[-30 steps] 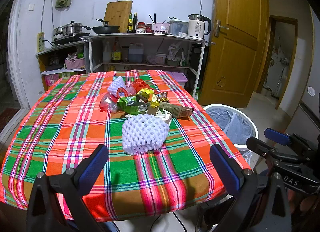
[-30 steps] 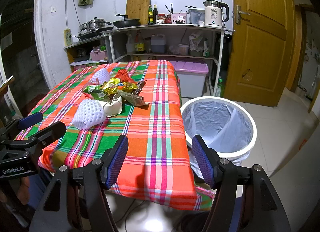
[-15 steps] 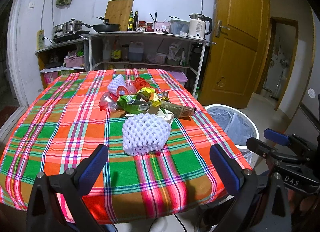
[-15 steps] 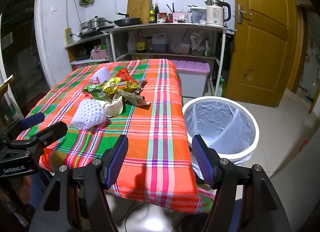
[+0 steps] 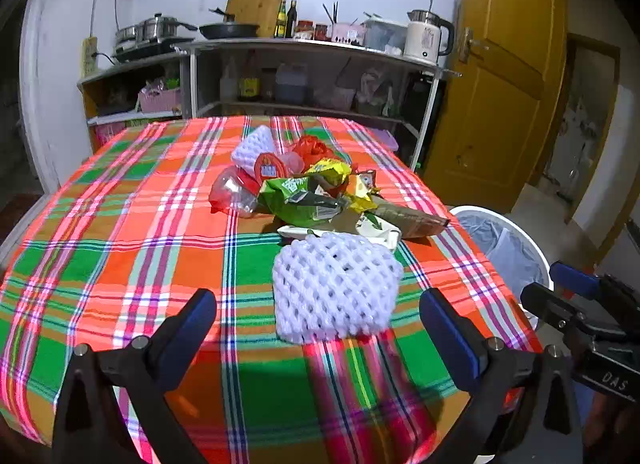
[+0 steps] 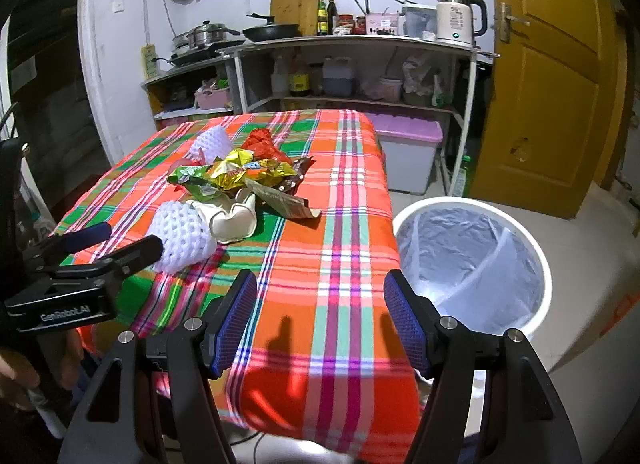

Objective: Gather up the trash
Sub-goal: 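Grasp the white foam fruit net with the left gripper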

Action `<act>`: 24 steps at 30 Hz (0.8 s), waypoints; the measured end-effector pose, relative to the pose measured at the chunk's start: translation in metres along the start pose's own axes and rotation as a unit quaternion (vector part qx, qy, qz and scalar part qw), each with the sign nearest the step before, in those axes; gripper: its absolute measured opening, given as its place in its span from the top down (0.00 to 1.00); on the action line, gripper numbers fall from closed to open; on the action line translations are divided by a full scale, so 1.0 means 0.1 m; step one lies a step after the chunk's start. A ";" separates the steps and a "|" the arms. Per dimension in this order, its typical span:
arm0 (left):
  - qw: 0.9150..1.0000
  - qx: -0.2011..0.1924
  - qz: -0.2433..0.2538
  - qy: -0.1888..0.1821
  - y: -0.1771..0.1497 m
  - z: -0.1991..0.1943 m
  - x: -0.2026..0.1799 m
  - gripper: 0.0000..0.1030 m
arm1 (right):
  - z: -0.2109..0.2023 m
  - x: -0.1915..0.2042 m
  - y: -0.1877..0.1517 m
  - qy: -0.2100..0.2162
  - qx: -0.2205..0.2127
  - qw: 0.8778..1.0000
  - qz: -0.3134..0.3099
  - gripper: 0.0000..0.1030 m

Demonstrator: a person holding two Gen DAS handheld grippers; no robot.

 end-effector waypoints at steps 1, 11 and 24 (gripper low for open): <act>1.000 0.004 -0.005 -0.005 0.00 0.04 0.00 0.00 | 0.03 0.01 0.01 0.001 0.001 1.000 -0.001 0.35; 0.999 0.033 -0.012 -0.030 -0.03 0.33 -0.04 0.03 | 0.42 -0.02 0.23 0.023 0.001 1.000 -0.021 0.35; 0.998 0.040 -0.003 -0.043 -0.08 0.30 -0.03 0.56 | 1.00 0.14 0.39 0.088 0.030 0.993 -0.072 0.42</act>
Point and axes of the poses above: each gripper's, at about its wrist camera, not at the fingertips, and z roughly the way its jaws point, x to its left, y to its top, the point moved 6 cm from there along z, roughly the way its jaws point, and after that the axes turned 6 degrees about -x, right-handed, at the moved point
